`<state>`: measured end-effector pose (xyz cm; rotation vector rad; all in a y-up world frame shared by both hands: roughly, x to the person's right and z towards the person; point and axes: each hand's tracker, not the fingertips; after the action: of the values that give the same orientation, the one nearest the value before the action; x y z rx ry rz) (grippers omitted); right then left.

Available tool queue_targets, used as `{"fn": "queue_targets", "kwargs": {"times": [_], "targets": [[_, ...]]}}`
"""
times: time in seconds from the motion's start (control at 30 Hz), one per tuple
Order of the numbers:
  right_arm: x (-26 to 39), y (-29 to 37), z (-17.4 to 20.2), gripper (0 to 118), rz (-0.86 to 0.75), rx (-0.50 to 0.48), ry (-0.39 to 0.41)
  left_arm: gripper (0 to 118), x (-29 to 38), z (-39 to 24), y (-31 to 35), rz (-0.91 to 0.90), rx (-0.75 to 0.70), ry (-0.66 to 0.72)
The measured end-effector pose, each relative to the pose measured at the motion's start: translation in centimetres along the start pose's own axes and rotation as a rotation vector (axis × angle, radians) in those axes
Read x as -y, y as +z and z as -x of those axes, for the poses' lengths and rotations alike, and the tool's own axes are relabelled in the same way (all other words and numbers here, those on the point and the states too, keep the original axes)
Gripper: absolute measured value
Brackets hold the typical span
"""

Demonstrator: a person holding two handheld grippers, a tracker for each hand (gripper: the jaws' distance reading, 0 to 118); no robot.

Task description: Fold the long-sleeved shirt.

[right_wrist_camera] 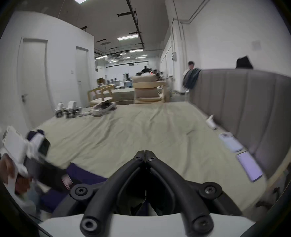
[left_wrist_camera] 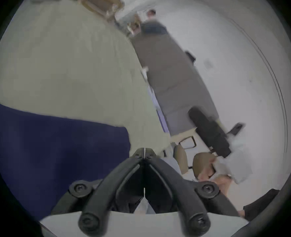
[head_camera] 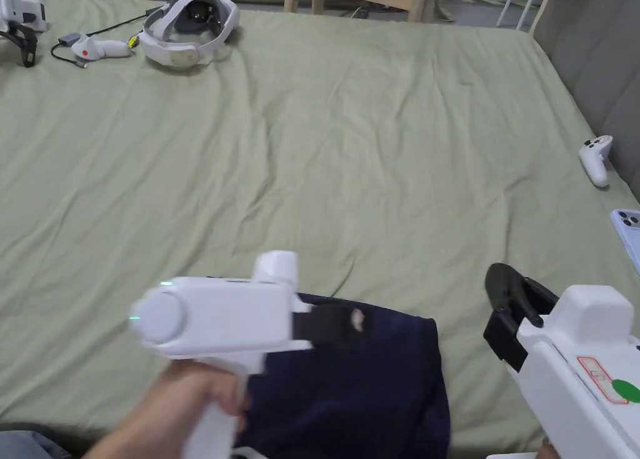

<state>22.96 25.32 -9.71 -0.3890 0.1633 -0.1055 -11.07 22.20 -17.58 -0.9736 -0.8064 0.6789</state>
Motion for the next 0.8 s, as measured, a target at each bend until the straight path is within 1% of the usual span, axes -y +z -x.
{"fn": "queue_targets", "kwargs": {"times": [0.03,0.07,0.1,0.13,0.17,0.2,0.23,0.27,0.3,0.33,0.37,0.4,0.43,0.47,0.5,0.53,0.57,0.6,0.67,0.73,0.8], "targets": [[0.2,-0.8,0.0,0,0.055,-0.104,-0.063,4,-0.3,0.8,2.9,-0.057,-0.02,0.011],[0.5,-2.0,-0.1,0,0.133,-0.225,-0.148,4,-0.6,1.6,5.3,-0.091,-0.045,0.019],[1.3,-3.6,-0.1,0,0.258,-0.368,-0.258,4,-0.7,2.5,7.7,-0.121,-0.091,0.028],[2.6,-5.2,0.1,0,0.345,-0.43,-0.351,4,-0.6,3.2,9.8,-0.14,-0.119,0.024],[4.1,-6.7,0.6,0,0.427,-0.482,-0.384,4,-0.7,4.2,11.3,-0.152,-0.134,0.038],[5.7,-8.2,1.1,0,0.511,-0.549,-0.387,7,-0.6,5.0,12.6,-0.165,-0.157,0.068],[7.6,-9.8,1.6,0,0.576,-0.565,-0.391,7,-0.4,5.9,13.6,-0.187,-0.174,0.095],[9.3,-11.1,1.9,0,0.677,-0.551,-0.416,9,-0.4,6.9,13.9,-0.185,-0.173,0.101],[10.9,-12.2,2.0,0,0.776,-0.534,-0.43,17,-0.2,7.6,14.5,-0.175,-0.166,0.103],[12.4,-12.9,2.0,0,0.813,-0.496,-0.411,29,0.0,8.3,14.8,-0.177,-0.17,0.119],[13.6,-13.3,1.8,0,0.837,-0.466,-0.405,48,0.1,8.9,15.0,-0.17,-0.171,0.138],[14.0,-13.3,1.1,0,0.8,-0.495,-0.483,78,0.1,9.4,14.8,-0.157,-0.179,0.144],[13.8,-13.2,0.3,0,0.768,-0.538,-0.605,93,0.2,9.9,14.5,-0.126,-0.199,0.146],[13.6,-12.9,0.1,0,0.771,-0.499,-0.598,102,0.3,10.3,14.3,-0.098,-0.212,0.141],[13.2,-12.7,0.3,0,0.761,-0.5,-0.522,106,0.3,10.8,13.9,-0.083,-0.213,0.133],[12.8,-12.7,0.5,0,0.764,-0.508,-0.457,106,0.2,11.6,13.4,-0.051,-0.197,0.116],[12.6,-12.7,0.5,0,0.776,-0.494,-0.445,106,0.0,12.6,12.7,-0.019,-0.183,0.105],[12.4,-12.9,0.5,0,0.779,-0.495,-0.459,106,-0.1,13.6,11.9,0.008,-0.19,0.114],[12.2,-12.7,0.9,0,0.783,-0.493,-0.437,106,-0.2,16.0,10.2,0.066,-0.208,0.174],[12.2,-12.7,0.9,0,0.784,-0.493,-0.433,103,-0.2,18.2,8.0,0.125,-0.17,0.252],[12.3,-12.6,0.9,0,0.781,-0.496,-0.43,103,0.0,19.2,6.5,0.165,-0.09,0.304]]}}
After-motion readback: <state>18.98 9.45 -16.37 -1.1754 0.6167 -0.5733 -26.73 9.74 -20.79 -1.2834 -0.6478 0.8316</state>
